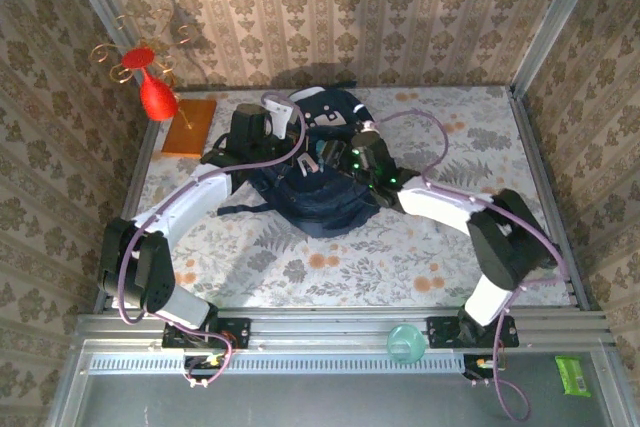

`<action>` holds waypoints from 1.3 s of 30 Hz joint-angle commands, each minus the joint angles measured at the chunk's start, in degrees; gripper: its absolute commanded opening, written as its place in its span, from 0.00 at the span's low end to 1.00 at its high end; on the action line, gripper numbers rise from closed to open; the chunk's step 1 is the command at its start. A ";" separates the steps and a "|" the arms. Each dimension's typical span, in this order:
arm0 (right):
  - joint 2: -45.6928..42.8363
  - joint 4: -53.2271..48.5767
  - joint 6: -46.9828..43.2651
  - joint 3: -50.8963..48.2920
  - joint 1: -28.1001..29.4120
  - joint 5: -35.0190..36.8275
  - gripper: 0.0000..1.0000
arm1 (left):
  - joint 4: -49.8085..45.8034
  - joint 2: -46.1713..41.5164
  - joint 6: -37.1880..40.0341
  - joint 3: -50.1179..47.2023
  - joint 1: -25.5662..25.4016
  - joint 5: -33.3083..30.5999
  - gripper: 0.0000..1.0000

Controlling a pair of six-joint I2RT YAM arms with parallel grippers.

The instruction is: Pack the student bag

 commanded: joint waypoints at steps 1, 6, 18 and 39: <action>-8.50 -6.10 -5.20 -3.66 -0.51 -0.74 0.55 | 3.11 -0.91 -0.57 1.15 0.75 -0.14 0.00; -19.46 -24.57 -14.20 -7.02 -2.84 4.54 0.65 | 3.73 -0.40 -0.63 0.78 0.74 0.29 0.00; -16.88 -42.03 -27.71 -13.25 -23.12 7.28 0.97 | 4.36 0.52 -0.73 0.69 0.71 1.09 0.00; 3.11 -47.59 -33.66 -3.38 -24.86 1.10 0.55 | 3.84 0.35 -0.19 0.36 0.69 1.28 0.00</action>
